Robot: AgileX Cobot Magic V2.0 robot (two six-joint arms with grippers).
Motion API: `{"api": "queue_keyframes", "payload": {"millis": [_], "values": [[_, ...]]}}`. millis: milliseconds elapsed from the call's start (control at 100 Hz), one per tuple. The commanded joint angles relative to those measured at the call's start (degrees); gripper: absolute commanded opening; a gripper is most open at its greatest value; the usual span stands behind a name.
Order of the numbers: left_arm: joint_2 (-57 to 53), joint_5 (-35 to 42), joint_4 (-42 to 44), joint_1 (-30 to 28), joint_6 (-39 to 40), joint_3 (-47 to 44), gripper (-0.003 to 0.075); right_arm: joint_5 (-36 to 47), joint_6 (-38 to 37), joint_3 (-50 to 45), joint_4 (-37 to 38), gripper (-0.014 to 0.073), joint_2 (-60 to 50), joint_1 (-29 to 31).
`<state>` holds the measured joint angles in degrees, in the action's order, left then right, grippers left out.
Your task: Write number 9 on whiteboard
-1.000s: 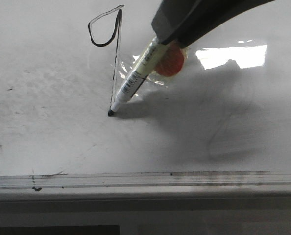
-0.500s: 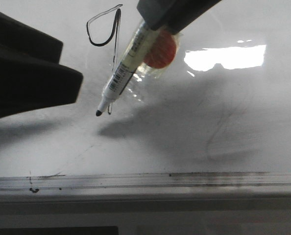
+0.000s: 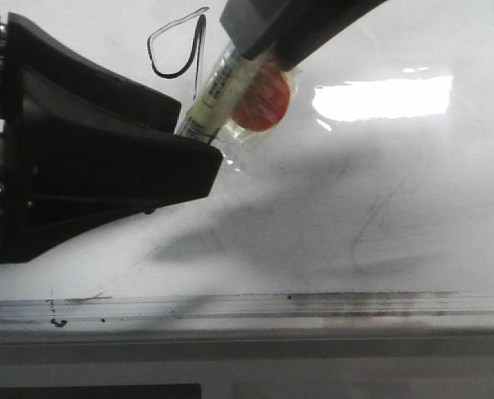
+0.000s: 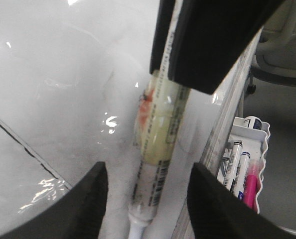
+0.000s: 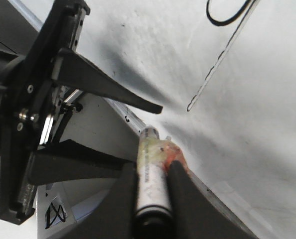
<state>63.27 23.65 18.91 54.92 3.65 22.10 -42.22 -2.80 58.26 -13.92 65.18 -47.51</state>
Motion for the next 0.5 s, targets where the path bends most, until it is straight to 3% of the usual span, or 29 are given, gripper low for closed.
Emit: {"api": "queue_keyframes", "payload": {"millis": [0, 210, 490], "values": [[-0.3, 4.6, -1.5, 0.4, 0.4, 1.9, 0.0283, 3.3, 0.2, 2.0, -1.1, -0.0051, -0.8, -0.1], [-0.3, 4.6, -1.5, 0.4, 0.4, 1.9, -0.0022, 3.5, 0.2, 2.0, -2.7, -0.0051, -0.8, -0.1], [-0.3, 4.6, -1.6, 0.4, 0.4, 1.9, -0.002, 4.4, 0.2, 2.0, -3.0, -0.0029, -0.8, -0.1]]}}
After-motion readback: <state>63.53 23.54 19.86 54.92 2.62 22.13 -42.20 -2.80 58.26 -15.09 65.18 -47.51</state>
